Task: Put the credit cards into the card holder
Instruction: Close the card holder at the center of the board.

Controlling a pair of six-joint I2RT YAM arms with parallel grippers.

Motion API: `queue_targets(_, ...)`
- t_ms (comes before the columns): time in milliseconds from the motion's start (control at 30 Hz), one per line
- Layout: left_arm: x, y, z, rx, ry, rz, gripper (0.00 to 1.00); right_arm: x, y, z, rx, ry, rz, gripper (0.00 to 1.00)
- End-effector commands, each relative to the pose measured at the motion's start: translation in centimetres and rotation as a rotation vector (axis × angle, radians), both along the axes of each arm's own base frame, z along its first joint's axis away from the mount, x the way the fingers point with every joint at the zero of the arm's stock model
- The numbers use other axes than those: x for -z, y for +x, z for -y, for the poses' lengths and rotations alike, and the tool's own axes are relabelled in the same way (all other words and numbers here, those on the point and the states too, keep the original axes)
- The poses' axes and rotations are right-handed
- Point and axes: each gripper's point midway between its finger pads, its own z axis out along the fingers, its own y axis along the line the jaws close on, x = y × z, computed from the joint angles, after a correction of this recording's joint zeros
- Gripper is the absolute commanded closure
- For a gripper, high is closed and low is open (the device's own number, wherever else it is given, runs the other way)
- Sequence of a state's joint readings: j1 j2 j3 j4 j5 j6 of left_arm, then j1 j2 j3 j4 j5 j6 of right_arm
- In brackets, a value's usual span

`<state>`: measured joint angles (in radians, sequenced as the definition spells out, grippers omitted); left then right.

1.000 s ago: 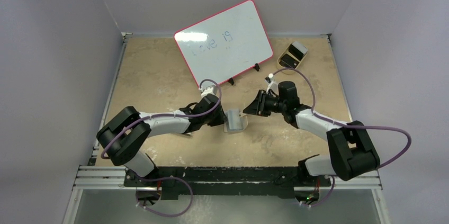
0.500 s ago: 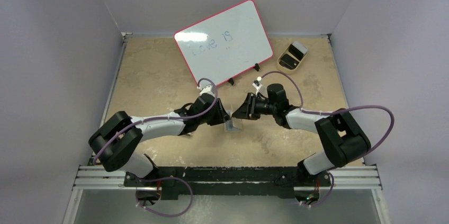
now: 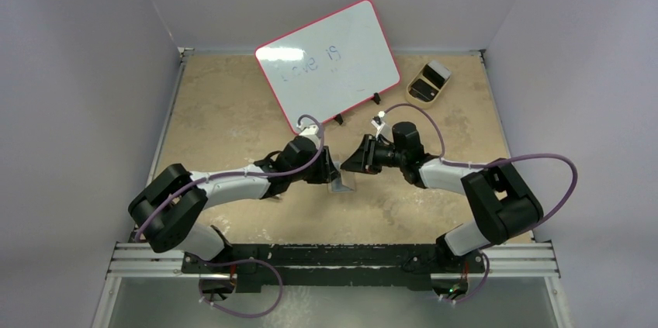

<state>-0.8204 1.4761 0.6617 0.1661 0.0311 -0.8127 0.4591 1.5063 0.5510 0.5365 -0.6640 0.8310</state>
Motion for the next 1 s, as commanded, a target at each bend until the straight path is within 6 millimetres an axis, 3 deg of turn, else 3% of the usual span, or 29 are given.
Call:
queue_targets(0, -1.9, 0.4, 0.7, 0.079, -0.001, 0.083, 0.64, -0.7, 0.9, -0.3, 0.014, 0.005, 0.034, 0.63)
queue_targets(433, -1.8, 1.5, 1.3, 0.050, 0.004, 0.107, 0.62, -0.8, 1.2, -0.2, 0.019, -0.008, 0.042, 0.63)
queue_targets(600, -0.9, 1.5, 1.9, 0.059, 0.010, 0.106, 0.59, -0.9, 1.2, -0.2, 0.022, -0.008, 0.047, 0.63)
queue_targets(967, -2.0, 1.2, 2.3, 0.063, 0.004, 0.176, 0.57, -0.8, 1.2, -0.1, 0.023, -0.013, 0.046, 0.63)
